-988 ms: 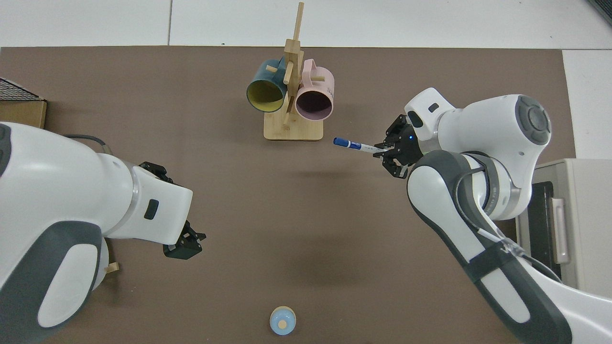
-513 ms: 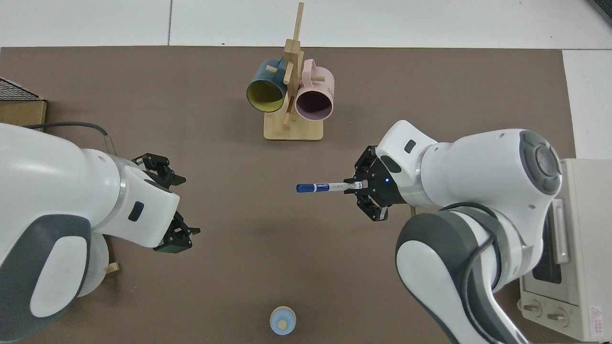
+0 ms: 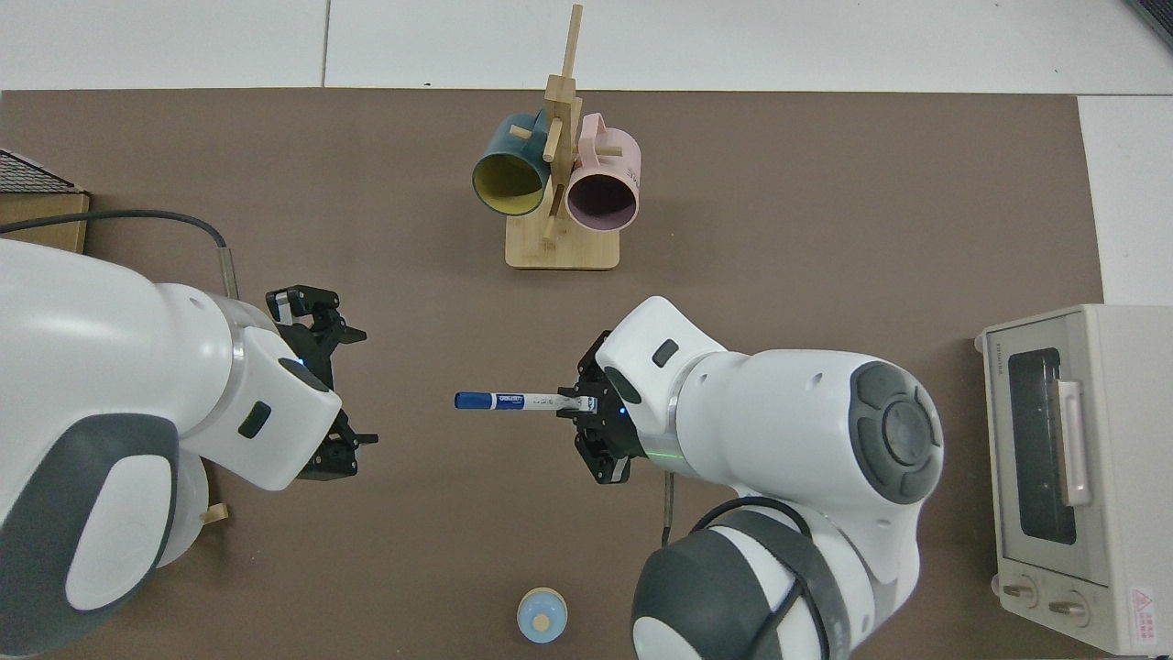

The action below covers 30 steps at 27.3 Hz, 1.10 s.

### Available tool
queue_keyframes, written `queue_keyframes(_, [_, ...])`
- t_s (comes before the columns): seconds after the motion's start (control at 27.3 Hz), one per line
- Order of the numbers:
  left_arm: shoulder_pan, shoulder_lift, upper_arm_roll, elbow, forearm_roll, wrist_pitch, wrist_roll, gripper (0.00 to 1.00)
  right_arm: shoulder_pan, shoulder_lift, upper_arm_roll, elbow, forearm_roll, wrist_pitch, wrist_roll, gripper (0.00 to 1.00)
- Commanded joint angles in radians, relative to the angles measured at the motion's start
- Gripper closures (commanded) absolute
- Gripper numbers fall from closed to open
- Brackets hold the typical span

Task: Put markers into pen holder
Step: 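Carry the marker to the middle while the left gripper reaches it, then grasp the marker's capped end with the left gripper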

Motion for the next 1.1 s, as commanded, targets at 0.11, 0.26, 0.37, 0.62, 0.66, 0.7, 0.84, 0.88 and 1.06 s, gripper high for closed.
queue_keyframes(0.11, [-0.022,-0.021,-0.003,-0.028,0.024,0.029,0.022,0.0,0.067,-0.038,-0.008,-0.044,-0.071,0.065,0.145,1.0])
queue_keyframes(0.26, [-0.027,-0.02,-0.03,-0.028,0.049,0.037,0.017,0.0,0.107,-0.034,-0.007,-0.038,-0.135,0.079,0.244,1.0])
queue_keyframes(0.37, [-0.027,-0.02,-0.043,-0.029,0.051,0.046,0.008,0.0,0.119,-0.034,-0.007,-0.035,-0.172,0.079,0.3,1.0])
queue_keyframes(0.62, [-0.027,-0.023,-0.064,-0.038,0.054,0.051,-0.003,0.02,0.147,-0.034,-0.004,-0.03,-0.204,0.093,0.361,1.0])
queue_keyframes(0.66, [-0.027,-0.023,-0.066,-0.038,0.06,0.051,-0.004,0.04,0.147,-0.034,-0.004,-0.031,-0.209,0.102,0.364,1.0])
queue_keyframes(0.7, [-0.027,-0.023,-0.066,-0.038,0.069,0.049,-0.004,0.05,0.147,-0.032,-0.002,-0.031,-0.21,0.105,0.366,1.0])
queue_keyframes(0.84, [-0.027,-0.026,-0.066,-0.049,0.074,0.046,-0.006,0.06,0.15,-0.031,-0.004,-0.031,-0.21,0.107,0.373,1.0])
queue_keyframes(0.88, [-0.027,-0.029,-0.066,-0.055,0.075,0.043,-0.006,0.06,0.15,-0.031,-0.004,-0.031,-0.21,0.107,0.373,1.0])
queue_keyframes(1.06, [-0.027,-0.037,-0.076,-0.069,0.075,0.029,-0.027,0.13,0.15,-0.031,-0.004,-0.031,-0.21,0.105,0.373,1.0])
